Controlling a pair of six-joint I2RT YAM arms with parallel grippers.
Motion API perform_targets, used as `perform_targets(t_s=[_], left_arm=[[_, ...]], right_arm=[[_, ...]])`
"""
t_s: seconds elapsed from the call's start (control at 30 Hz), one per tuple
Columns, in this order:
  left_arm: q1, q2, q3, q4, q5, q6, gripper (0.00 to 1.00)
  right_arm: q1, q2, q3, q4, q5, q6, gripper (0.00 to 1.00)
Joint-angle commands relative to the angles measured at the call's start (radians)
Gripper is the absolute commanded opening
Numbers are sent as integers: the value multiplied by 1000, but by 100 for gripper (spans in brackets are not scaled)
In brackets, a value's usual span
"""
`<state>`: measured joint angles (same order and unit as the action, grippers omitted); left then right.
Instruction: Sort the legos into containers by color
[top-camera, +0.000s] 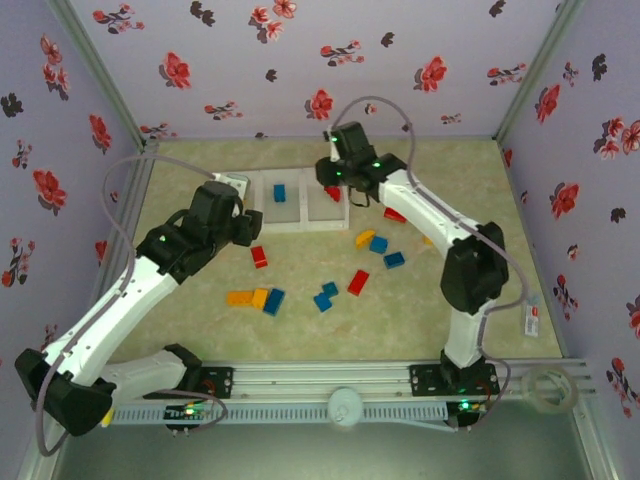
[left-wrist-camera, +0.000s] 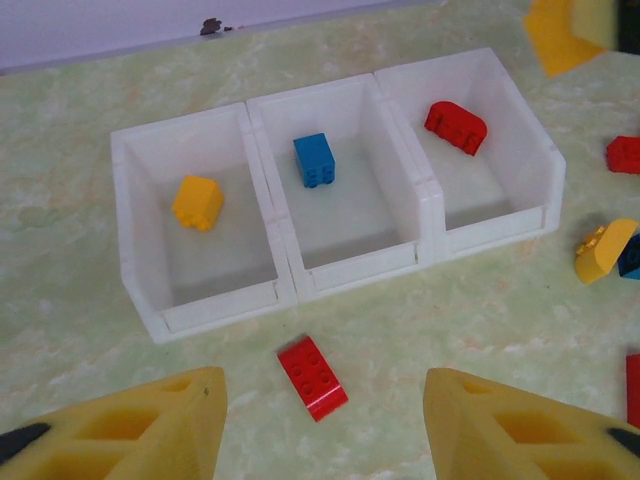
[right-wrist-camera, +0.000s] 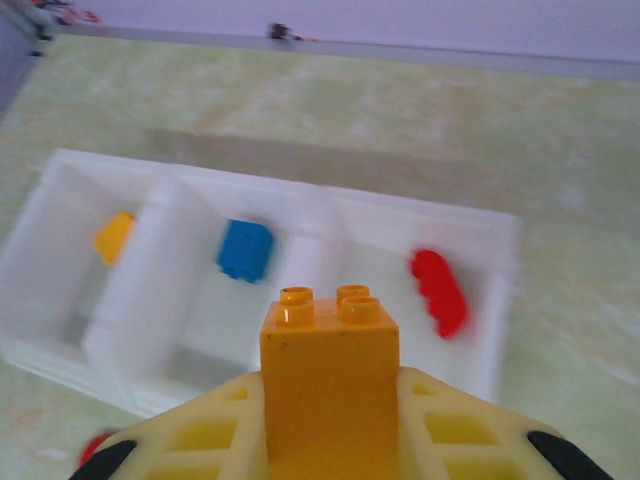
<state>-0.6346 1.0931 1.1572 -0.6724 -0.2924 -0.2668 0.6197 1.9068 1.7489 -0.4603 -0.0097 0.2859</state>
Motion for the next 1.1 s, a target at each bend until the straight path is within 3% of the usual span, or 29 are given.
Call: perform_targets(t_s=[0.0, 0.3, 0.8, 0.97, 1.07], left_arm=[[10, -24, 25, -36, -39, -29, 54], [19, -77, 1, -50, -57, -43, 51], [26, -101, -22, -49, -58, -46, 51], [27, -105, -30, -46, -57, -45, 51], [27, -103, -31, -46, -56, -46, 52]], right_arm=[[47, 98, 110, 58, -59, 46, 28], [141, 366, 433, 48, -153, 82, 27], [193, 665, 745, 74, -192, 204, 26], [191, 711, 801, 65, -187, 209, 30], [189, 743, 848, 39, -202, 215, 41]])
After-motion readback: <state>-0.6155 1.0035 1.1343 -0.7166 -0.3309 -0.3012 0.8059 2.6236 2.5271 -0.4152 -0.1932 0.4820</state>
